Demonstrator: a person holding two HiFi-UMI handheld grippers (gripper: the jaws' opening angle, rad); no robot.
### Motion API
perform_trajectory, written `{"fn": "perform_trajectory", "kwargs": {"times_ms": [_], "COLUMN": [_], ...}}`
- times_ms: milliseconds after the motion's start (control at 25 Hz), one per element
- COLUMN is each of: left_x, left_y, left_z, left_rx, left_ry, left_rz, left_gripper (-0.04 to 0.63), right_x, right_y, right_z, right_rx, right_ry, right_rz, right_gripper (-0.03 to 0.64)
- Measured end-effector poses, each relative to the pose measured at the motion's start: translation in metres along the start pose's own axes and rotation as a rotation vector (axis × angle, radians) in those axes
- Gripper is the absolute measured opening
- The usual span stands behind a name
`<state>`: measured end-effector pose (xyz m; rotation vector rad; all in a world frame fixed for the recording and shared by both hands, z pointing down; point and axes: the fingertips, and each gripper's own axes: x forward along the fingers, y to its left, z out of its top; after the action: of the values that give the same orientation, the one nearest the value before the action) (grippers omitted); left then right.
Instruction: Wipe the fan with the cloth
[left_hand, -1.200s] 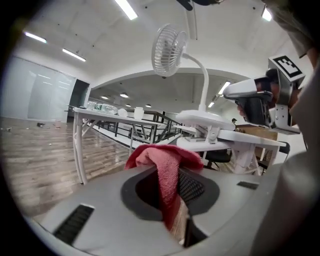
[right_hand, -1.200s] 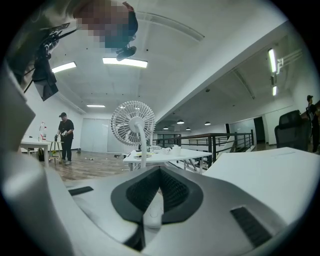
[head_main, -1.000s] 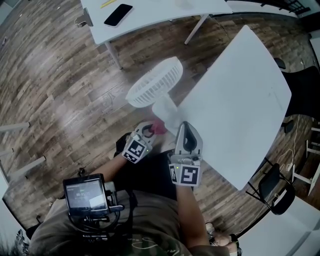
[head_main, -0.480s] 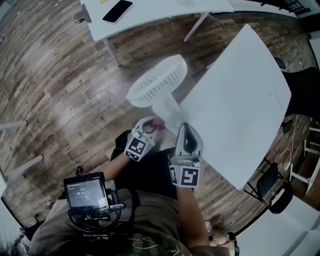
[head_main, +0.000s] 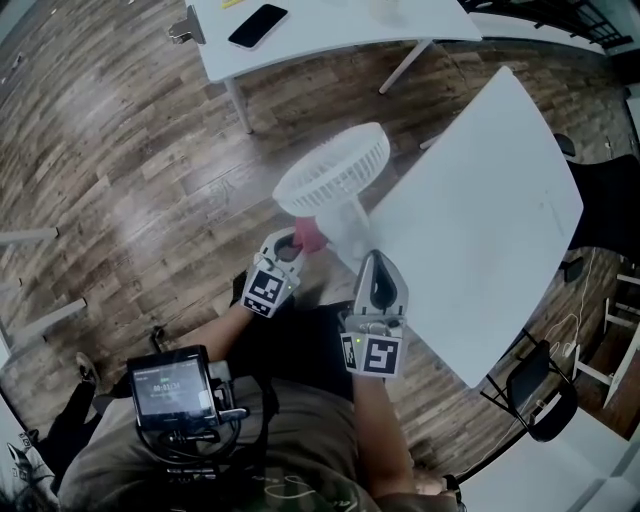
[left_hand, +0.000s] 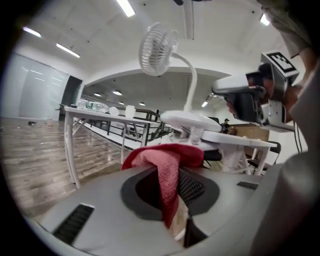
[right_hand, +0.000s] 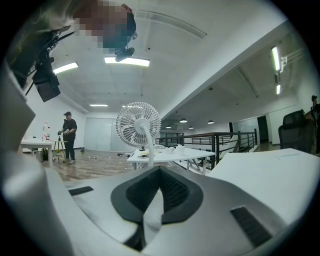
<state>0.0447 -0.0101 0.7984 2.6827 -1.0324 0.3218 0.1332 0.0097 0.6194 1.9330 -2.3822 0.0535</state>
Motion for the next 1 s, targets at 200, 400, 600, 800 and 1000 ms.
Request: {"fn": "perform_trajectory", "kwargs": {"times_ms": [200,400,600,800,1000], "left_x": [0.017,0.034,0.027,0.020,0.011], "left_y": [-0.076,-0.061,-0.045,-0.023,0.016], "left_z": [-0.024,0.005,0.004,0.001,0.005], "left_rx": [0.076,-0.017,-0.065,-0.076,-0.086], "left_ry": [0.058,-0.008,0.012,0.016,0.018], "left_rz": [-0.193,-0.151,-0.129,-0.088,0.038], "left_gripper": [0.072,0.069,0.069,0.069,0.069], "right_x": [-0.001,-0.001,-0.005,-0.007,-0.005], "right_y": [0.005,0.000,-0.001,-0.003,-0.001], "right_z": [0.006,0.005,0.004,0.008,0.006], "right_rx": [0.003,-0.001,0.000,0.016,0.022], "right_ry": [-0.015,-0.025,-0.027,-0.044,-0.030], "right_rz": [0.003,-0.015,-0.028,-0.026,-0.018], "right_gripper": [0.000,0.000,0.000,0.000,0.000]}}
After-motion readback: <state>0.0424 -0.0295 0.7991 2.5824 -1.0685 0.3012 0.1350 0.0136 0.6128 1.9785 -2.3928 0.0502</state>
